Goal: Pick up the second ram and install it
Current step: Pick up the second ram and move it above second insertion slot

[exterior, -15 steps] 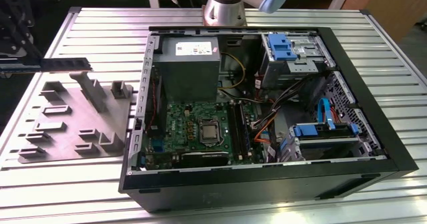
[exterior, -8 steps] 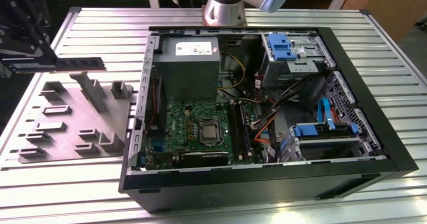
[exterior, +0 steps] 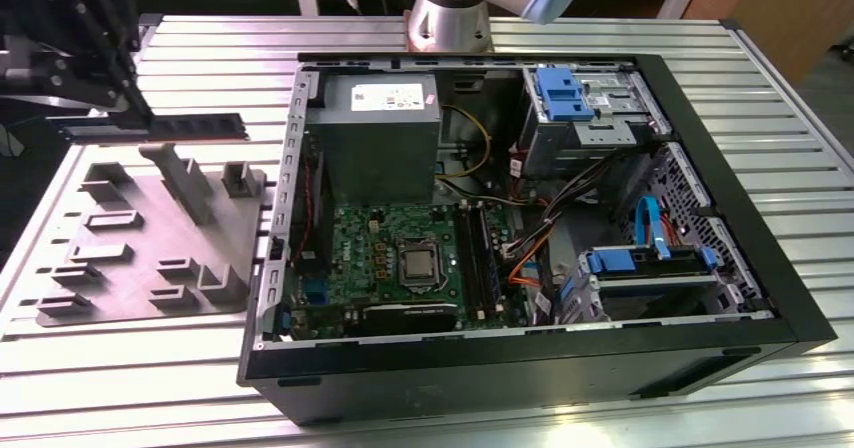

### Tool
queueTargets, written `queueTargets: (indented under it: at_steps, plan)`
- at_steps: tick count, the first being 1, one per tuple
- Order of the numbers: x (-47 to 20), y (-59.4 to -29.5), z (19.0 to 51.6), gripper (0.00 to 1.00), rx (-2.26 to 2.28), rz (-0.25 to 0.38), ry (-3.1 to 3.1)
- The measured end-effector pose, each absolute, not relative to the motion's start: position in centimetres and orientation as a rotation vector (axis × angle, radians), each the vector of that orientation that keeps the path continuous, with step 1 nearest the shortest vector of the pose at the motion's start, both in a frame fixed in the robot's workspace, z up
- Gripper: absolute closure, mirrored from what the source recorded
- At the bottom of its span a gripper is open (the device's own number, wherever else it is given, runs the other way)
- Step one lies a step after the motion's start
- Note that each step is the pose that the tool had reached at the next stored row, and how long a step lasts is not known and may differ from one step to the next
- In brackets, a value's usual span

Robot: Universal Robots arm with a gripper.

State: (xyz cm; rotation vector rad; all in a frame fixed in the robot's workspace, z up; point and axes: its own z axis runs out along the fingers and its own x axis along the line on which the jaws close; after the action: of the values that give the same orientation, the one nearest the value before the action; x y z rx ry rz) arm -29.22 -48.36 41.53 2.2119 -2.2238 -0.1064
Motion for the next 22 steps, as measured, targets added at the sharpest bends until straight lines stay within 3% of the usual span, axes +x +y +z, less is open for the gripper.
queueTargets:
  at_steps: [22]
  plan:
    - [-23.0,-48.4,41.5,0.88,2.212,-0.107,-2.224]
